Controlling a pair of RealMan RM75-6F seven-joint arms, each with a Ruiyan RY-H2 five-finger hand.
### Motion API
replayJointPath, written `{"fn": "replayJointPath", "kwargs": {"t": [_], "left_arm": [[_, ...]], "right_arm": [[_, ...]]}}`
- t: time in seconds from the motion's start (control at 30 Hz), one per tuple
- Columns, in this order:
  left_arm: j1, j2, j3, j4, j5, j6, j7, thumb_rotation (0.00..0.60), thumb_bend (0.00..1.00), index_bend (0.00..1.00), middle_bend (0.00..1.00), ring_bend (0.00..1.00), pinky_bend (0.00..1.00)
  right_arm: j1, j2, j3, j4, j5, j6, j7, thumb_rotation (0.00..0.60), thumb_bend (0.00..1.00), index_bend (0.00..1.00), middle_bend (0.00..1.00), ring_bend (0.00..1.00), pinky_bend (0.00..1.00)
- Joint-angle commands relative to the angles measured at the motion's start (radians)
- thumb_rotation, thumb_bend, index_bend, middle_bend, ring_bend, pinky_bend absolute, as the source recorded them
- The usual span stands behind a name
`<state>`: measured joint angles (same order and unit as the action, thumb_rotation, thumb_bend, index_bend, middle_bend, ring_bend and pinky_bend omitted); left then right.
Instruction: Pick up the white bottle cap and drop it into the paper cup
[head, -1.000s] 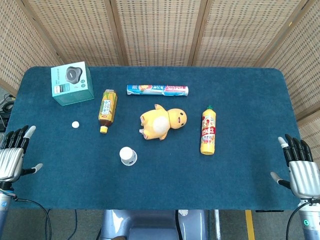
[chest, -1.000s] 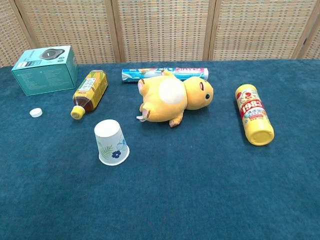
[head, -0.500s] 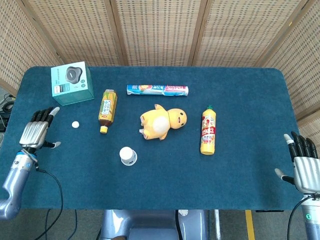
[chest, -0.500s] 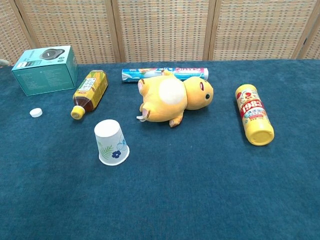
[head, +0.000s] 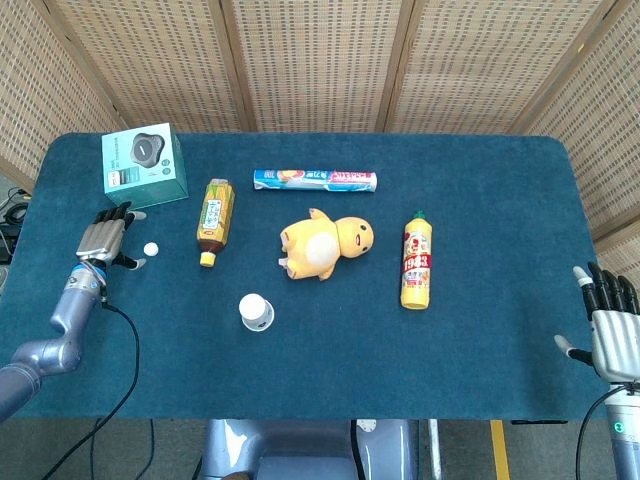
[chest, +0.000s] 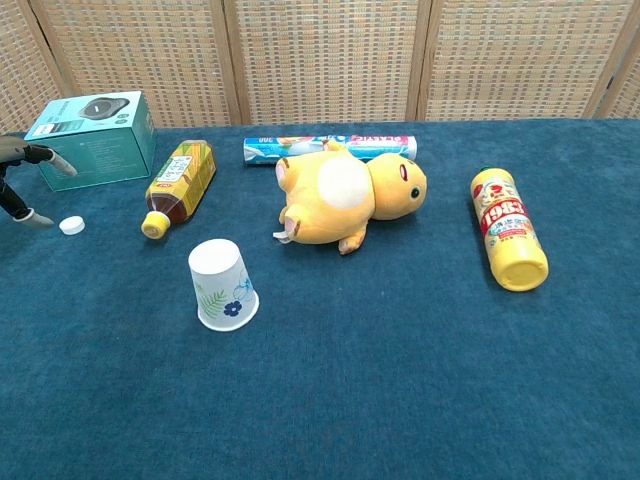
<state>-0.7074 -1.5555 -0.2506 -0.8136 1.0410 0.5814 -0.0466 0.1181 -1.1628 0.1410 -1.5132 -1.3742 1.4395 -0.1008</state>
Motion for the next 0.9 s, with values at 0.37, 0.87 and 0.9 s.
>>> {"fn": "replayJointPath", "kwargs": {"t": [0.37,0.87,0.9], "left_arm": [[-0.067,-0.087,-0.010,0.152,-0.030,-0.091,-0.010,0.600,0.24,0.29,0.00,0.00,0.00],[-0.083,-0.155,-0.001,0.273,-0.005,-0.135,-0.046,0.600,0.27,0.38,0.00,0.00,0.00],[-0.083,-0.156,-0.001,0.275,-0.003,-0.136,-0.049,0.600,0.28,0.39,0.00,0.00,0.00]], "right_arm": [[0.008,-0.009,0.003,0.013,0.017,-0.017,-0.008,0.600,0.00,0.06,0.00,0.00,0.00],[0.010,-0.014,0.006,0.020,0.036,-0.027,-0.011,0.600,0.00,0.06,0.00,0.00,0.00],[0.010,-0.014,0.006,0.020,0.037,-0.028,-0.010,0.600,0.00,0.06,0.00,0.00,0.00]]}}
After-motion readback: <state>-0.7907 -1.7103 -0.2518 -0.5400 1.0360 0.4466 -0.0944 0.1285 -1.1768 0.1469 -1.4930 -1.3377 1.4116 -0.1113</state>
